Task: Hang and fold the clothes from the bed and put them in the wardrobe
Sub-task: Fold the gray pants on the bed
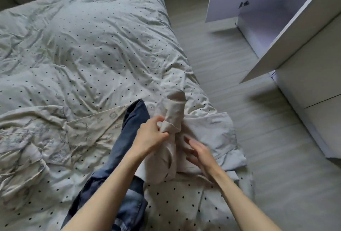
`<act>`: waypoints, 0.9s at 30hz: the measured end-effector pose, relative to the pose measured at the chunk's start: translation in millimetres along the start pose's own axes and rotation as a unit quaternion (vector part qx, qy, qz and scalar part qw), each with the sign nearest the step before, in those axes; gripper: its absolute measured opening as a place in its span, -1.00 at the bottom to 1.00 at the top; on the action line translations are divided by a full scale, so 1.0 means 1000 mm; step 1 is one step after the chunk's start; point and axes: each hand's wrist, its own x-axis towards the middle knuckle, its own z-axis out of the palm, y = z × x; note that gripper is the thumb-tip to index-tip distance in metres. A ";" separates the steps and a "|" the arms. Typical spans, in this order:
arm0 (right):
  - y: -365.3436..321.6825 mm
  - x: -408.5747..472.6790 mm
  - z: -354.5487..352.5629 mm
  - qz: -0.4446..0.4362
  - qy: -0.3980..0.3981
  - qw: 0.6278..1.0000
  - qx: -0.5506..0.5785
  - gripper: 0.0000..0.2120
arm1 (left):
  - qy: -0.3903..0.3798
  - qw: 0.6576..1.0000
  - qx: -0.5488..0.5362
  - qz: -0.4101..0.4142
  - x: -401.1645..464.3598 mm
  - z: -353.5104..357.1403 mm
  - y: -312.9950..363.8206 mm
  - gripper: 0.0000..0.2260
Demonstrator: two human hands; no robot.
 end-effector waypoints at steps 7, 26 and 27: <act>-0.017 -0.024 -0.089 -0.020 0.095 0.993 0.067 -0.63 | -0.169 0.981 -0.066 0.062 -0.005 0.089 0.019 -0.59; 0.005 0.015 -0.105 -0.196 0.233 0.864 -0.402 -0.47 | -0.138 0.980 0.133 0.058 0.007 0.140 -0.087 -0.34; 0.004 0.018 -0.110 -0.150 0.229 0.853 -0.444 -0.47 | -0.138 0.979 0.135 0.061 0.007 0.143 -0.087 -0.36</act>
